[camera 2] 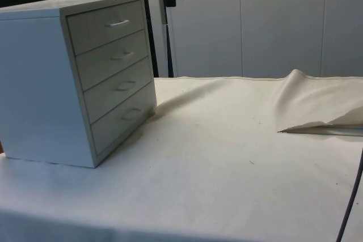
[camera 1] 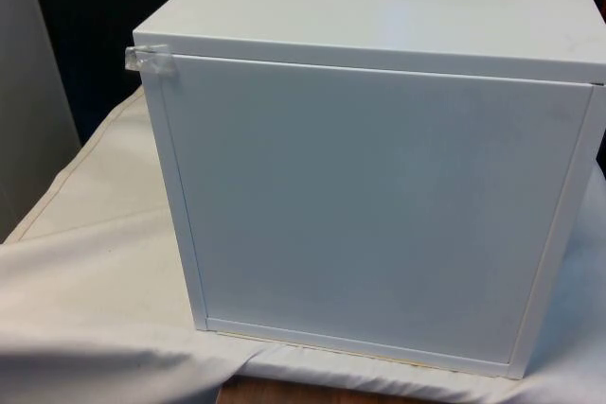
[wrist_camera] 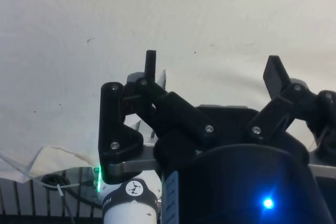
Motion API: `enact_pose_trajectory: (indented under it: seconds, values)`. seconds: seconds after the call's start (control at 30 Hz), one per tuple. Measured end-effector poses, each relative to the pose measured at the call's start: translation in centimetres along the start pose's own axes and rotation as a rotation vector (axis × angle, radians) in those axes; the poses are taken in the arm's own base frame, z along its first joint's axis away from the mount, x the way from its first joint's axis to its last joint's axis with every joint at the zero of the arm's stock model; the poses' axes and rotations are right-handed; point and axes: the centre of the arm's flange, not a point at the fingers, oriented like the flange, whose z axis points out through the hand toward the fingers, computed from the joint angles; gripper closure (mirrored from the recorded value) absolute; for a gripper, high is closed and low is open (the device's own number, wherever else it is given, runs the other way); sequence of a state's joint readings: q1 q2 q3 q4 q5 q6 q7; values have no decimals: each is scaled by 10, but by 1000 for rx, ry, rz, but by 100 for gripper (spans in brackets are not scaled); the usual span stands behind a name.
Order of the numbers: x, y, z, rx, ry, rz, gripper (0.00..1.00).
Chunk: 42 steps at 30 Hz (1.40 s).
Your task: Open the drawer, then close it.
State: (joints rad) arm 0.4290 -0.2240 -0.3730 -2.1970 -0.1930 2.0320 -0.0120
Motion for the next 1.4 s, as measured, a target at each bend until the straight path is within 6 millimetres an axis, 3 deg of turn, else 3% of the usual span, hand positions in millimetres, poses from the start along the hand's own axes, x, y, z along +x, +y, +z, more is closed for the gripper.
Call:
enact_pose_trajectory:
  seconds: [1.4]
  values:
    - [2, 6, 5, -11, 40, -318, 0]
